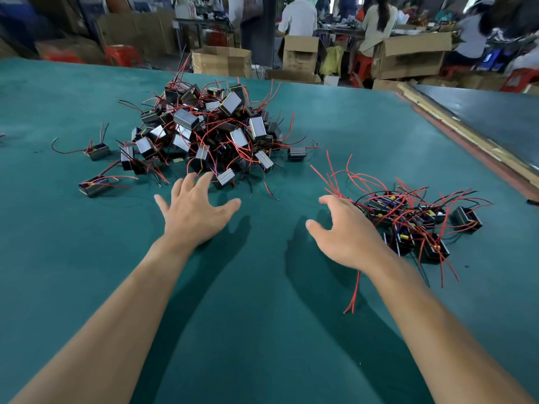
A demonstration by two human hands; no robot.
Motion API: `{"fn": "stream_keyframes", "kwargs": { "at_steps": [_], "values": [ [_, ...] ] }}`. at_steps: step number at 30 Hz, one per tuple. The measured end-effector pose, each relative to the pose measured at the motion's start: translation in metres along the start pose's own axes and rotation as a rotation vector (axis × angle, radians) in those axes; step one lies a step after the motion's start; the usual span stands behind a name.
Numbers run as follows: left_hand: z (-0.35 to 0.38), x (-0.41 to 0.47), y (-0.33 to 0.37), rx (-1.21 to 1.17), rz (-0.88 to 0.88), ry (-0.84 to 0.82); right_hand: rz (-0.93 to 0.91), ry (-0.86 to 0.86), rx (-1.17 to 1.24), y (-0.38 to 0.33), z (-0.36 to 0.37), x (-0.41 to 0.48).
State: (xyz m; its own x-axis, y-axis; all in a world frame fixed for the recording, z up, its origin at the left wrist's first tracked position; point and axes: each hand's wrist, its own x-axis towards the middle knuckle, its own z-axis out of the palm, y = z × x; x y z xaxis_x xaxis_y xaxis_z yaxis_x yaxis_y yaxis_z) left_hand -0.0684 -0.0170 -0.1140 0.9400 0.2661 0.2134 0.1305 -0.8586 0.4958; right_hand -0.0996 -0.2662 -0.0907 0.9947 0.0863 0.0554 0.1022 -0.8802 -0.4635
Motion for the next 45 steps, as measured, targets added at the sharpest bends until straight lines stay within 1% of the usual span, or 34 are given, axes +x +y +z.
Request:
{"fn": "stream_keyframes", "kwargs": {
  "at_steps": [3,6,9,13,23,27,31,34,36,37,40,42,45],
  "values": [
    [0.002,0.004,-0.005,0.017,-0.043,-0.067,0.001,-0.004,0.004,-0.001,0.001,0.0],
    [0.001,0.008,-0.007,-0.027,-0.056,-0.08,0.005,0.021,0.027,-0.001,-0.001,-0.001],
    [0.003,0.009,-0.005,-0.087,-0.028,-0.116,0.0,0.038,0.038,0.0,0.0,-0.002],
    [0.009,0.006,-0.001,-0.026,0.039,-0.159,-0.008,0.059,0.056,0.0,0.0,-0.001],
    [0.007,0.0,0.004,0.001,0.144,-0.125,-0.011,0.035,0.09,-0.003,0.0,-0.002],
    [0.003,-0.004,0.012,-0.07,0.173,-0.049,-0.018,0.034,0.101,-0.003,0.0,-0.002],
    [0.0,-0.014,0.026,-0.267,0.175,-0.04,-0.017,0.044,0.113,-0.003,-0.001,-0.003],
    [-0.003,-0.018,0.029,-0.285,0.173,-0.019,-0.019,0.044,0.117,-0.004,-0.002,-0.003],
    [-0.004,-0.018,0.028,-0.249,0.203,0.009,-0.021,0.043,0.121,-0.005,-0.002,-0.003],
    [-0.004,-0.018,0.027,-0.206,0.226,-0.007,-0.022,0.041,0.124,-0.005,-0.002,-0.004],
    [-0.003,-0.021,0.028,-0.115,0.293,-0.145,-0.023,0.032,0.128,-0.007,-0.002,-0.005],
    [-0.003,-0.024,0.033,-0.144,0.352,-0.178,-0.031,0.024,0.127,-0.008,-0.001,-0.006],
    [-0.005,-0.033,0.042,-0.3,0.394,-0.279,-0.053,0.016,0.128,-0.007,0.001,-0.006]
  ]
}}
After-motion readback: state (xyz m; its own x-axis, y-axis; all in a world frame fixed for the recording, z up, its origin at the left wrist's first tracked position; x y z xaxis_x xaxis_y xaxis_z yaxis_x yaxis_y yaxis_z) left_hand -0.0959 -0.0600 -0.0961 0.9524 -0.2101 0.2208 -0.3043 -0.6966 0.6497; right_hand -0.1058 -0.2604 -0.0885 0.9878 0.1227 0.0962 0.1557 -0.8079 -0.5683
